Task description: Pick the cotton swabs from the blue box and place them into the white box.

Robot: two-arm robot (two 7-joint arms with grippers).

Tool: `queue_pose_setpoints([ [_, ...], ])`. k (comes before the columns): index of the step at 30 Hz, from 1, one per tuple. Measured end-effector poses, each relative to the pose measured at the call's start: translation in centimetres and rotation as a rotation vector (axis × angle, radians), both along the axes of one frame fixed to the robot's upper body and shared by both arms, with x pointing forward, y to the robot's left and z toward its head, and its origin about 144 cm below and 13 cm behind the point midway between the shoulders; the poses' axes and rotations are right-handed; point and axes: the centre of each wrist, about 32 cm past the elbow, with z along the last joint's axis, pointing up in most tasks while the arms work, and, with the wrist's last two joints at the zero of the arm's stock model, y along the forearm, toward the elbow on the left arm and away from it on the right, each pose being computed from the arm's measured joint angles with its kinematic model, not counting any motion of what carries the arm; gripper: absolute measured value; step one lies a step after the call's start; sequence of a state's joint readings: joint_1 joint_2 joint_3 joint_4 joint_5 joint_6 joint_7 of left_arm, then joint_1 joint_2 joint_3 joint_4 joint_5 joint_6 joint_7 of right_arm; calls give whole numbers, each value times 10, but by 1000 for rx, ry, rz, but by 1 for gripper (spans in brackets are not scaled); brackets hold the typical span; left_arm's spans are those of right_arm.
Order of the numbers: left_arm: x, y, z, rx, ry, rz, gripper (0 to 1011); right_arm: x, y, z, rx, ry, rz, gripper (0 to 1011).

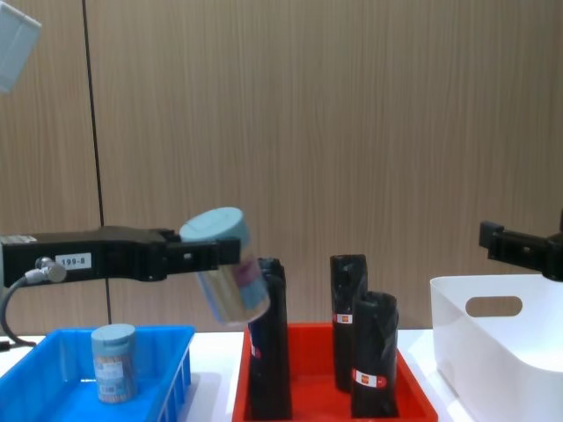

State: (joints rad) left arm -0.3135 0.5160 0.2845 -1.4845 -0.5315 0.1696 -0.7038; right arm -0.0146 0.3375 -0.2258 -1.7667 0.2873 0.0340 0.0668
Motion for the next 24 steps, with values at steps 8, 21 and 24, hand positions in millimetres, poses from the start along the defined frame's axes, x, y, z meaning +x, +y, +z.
queue_pose_setpoints([
  [8,4,0,-2,-14,3,-138,663,0,0,0,0,0,0,1002],
  [21,13,-4,-4,-22,1,-357,661,0,0,0,0,0,0,1001],
  [24,16,-5,-4,-22,-1,-403,663,0,0,0,0,0,0,1001],
])
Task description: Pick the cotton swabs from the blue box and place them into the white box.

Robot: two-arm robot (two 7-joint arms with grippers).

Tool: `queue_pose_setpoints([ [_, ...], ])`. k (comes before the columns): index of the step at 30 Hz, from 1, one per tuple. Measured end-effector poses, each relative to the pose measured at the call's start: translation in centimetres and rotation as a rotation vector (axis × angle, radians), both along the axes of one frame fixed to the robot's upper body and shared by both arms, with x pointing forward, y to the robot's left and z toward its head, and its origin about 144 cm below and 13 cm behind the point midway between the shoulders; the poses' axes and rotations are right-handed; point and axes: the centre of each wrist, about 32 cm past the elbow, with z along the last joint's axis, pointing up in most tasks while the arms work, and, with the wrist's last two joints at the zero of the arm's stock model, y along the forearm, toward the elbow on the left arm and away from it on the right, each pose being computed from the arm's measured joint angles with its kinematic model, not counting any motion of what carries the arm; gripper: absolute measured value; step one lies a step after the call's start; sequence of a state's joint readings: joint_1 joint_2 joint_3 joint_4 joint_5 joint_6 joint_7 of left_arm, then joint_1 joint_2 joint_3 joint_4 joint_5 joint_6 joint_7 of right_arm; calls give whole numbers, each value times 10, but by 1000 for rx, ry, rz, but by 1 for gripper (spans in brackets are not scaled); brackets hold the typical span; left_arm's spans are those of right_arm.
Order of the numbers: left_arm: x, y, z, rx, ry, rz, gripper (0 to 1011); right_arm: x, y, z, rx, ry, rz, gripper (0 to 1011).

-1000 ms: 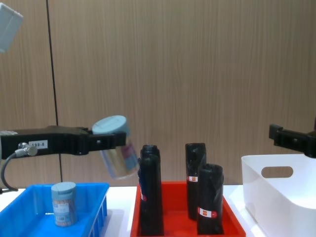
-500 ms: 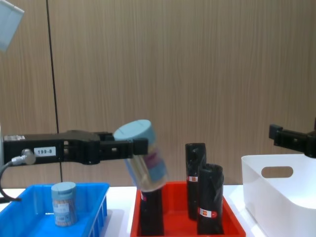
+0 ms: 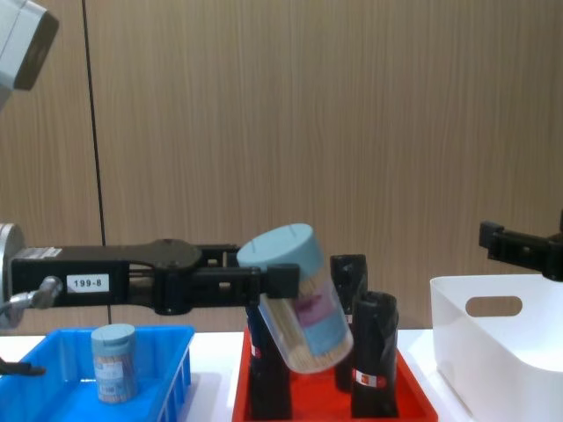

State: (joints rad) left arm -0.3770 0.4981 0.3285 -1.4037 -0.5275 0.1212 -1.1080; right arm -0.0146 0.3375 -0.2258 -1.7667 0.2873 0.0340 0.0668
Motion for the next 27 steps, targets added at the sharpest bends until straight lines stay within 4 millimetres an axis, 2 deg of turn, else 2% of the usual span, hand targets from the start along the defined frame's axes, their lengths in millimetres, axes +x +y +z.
queue_pose_setpoints([
  [10,5,-3,1,1,-13,-108,663,0,0,0,0,0,0,1001],
  [27,7,-4,1,4,-22,-160,663,3,-6,5,-44,-15,51,1002],
])
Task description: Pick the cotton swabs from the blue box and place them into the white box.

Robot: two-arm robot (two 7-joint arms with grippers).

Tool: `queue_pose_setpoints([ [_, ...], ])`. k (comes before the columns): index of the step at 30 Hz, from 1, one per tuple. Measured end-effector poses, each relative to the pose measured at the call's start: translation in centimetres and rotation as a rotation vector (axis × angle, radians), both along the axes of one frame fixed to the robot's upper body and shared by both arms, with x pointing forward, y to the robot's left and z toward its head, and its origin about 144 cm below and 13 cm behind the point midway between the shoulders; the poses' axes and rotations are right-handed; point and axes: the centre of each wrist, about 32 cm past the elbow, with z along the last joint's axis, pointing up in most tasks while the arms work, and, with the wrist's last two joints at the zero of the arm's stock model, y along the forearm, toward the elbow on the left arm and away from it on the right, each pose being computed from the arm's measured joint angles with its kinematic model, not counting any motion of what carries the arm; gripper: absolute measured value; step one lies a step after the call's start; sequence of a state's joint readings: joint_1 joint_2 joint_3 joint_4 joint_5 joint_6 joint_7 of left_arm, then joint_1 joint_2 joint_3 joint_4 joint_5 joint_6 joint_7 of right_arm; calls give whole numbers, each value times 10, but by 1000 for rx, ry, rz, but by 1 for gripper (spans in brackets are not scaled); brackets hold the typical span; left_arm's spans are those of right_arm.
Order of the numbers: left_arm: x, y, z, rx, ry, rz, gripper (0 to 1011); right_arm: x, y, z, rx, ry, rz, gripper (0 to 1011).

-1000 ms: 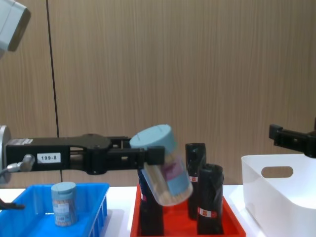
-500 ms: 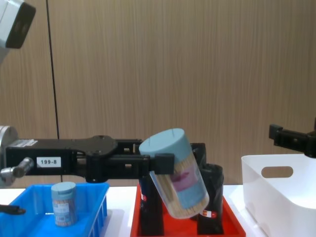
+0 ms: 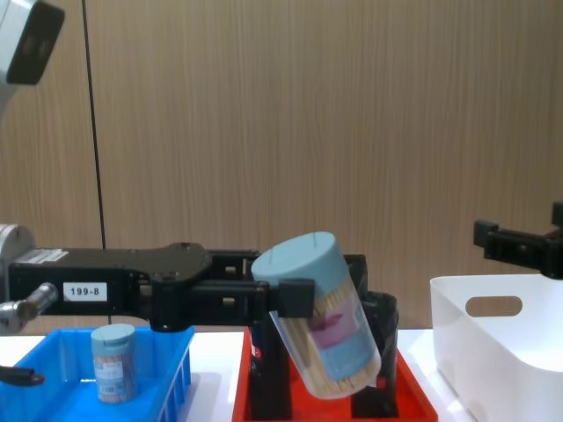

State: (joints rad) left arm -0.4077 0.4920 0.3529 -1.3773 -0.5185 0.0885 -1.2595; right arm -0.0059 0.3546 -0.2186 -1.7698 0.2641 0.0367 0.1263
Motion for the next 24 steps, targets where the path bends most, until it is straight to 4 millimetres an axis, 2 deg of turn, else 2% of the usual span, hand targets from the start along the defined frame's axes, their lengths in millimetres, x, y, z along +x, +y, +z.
queue_pose_setpoints([
  [13,0,0,0,1,-1,-12,661,10,-21,15,-80,3,145,1001],
  [24,1,0,0,1,-3,-16,663,18,-47,27,-85,83,304,1001],
])
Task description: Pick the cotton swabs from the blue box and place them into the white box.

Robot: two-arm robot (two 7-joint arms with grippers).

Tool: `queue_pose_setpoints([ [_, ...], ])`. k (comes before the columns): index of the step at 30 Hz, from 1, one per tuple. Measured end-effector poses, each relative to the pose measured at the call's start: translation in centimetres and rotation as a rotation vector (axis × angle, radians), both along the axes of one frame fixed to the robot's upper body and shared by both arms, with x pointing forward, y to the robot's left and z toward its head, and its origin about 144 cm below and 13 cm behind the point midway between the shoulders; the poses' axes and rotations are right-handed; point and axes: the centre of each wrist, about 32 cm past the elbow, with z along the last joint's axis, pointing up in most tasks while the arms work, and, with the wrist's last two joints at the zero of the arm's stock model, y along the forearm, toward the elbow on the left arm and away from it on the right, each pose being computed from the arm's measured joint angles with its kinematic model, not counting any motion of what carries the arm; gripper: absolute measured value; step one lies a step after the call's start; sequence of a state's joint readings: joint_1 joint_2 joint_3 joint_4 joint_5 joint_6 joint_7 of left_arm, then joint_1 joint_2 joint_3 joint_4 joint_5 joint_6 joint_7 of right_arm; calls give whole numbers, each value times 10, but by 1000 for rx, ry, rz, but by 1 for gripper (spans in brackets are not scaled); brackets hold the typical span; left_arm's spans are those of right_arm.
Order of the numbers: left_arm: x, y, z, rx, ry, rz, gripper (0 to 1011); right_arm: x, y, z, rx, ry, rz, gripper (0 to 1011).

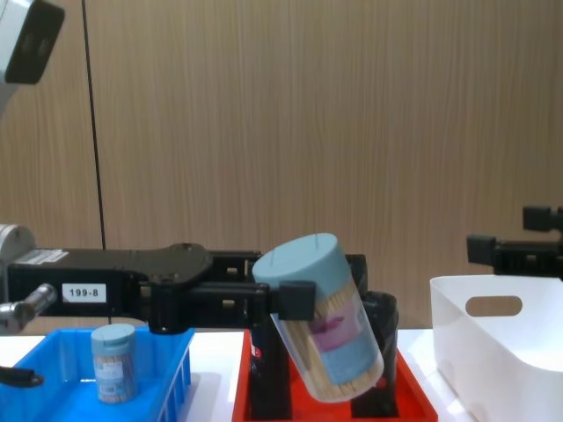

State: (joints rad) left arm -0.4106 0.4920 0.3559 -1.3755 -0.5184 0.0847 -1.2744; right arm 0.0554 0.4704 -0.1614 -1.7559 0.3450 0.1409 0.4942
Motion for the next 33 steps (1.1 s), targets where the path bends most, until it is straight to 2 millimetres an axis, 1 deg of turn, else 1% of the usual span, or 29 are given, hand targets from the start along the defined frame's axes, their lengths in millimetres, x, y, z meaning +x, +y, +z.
queue_pose_setpoints([
  [5,0,0,0,0,0,-1,663,3,-12,3,13,51,67,1002],
  [19,0,0,0,0,0,-2,663,5,-33,5,37,131,229,1001],
  [26,0,0,0,0,0,-2,661,6,-35,4,29,146,291,1001],
  [33,0,0,0,0,0,-2,663,8,-31,2,4,154,368,1001],
])
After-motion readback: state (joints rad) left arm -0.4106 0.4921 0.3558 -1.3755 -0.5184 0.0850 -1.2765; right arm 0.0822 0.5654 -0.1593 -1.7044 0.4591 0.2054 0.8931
